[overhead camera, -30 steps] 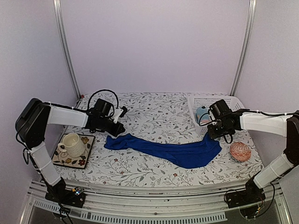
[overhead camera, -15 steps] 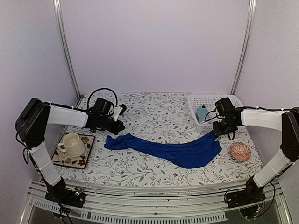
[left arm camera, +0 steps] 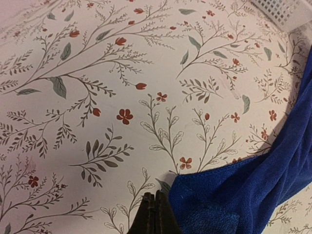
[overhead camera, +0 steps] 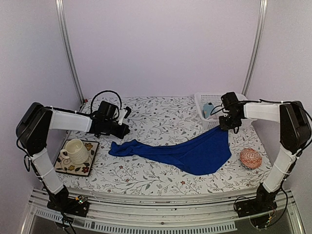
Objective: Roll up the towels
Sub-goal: Pick up the towel from the center of the board, then flatten out the towel at the center of the board.
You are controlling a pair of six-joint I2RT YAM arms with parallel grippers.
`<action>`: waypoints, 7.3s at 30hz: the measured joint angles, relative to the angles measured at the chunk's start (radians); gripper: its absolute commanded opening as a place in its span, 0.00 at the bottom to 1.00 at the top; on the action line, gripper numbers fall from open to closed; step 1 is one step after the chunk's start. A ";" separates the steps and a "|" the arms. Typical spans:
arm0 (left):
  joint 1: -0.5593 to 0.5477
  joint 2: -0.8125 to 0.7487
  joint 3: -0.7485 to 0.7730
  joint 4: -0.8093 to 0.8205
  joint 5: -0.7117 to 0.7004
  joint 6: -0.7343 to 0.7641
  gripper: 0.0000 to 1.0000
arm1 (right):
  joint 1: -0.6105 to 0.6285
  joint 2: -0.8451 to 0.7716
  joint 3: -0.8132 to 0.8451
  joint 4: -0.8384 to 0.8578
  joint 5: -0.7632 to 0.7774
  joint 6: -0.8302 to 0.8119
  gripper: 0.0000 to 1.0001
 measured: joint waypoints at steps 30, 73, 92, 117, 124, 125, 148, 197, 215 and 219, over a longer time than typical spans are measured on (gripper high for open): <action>-0.024 0.083 0.025 -0.020 0.277 -0.031 0.43 | 0.039 -0.169 -0.136 0.001 -0.071 -0.032 0.02; -0.143 -0.656 -0.103 0.255 -0.518 0.029 0.00 | -0.006 -0.584 0.020 -0.045 0.010 -0.017 0.02; -0.274 -0.566 -0.112 0.065 -0.856 -0.216 0.00 | 0.051 -0.551 0.019 -0.122 0.109 -0.019 0.03; -0.054 0.073 0.063 0.202 -0.764 -0.232 0.00 | -0.013 -0.019 0.056 0.045 0.193 -0.090 0.02; -0.026 0.076 0.111 0.219 -0.725 -0.197 0.00 | -0.014 -0.023 0.082 0.038 0.219 -0.085 0.02; -0.023 0.078 0.118 0.223 -0.721 -0.195 0.00 | -0.014 -0.025 0.082 0.035 0.226 -0.084 0.03; -0.068 -0.071 -0.074 0.155 -0.586 -0.286 0.08 | 0.009 -0.199 -0.058 -0.002 0.206 -0.039 0.02; -0.125 0.215 0.264 -0.207 -0.084 -0.097 0.27 | -0.085 -0.309 -0.143 0.026 0.259 0.006 0.03; -0.166 -0.033 0.022 -0.243 -0.254 -0.103 0.48 | -0.082 -0.333 -0.143 0.027 0.238 0.005 0.03; -0.171 -0.045 0.130 -0.249 -0.249 -0.112 0.54 | -0.079 -0.333 -0.143 0.027 0.235 0.005 0.03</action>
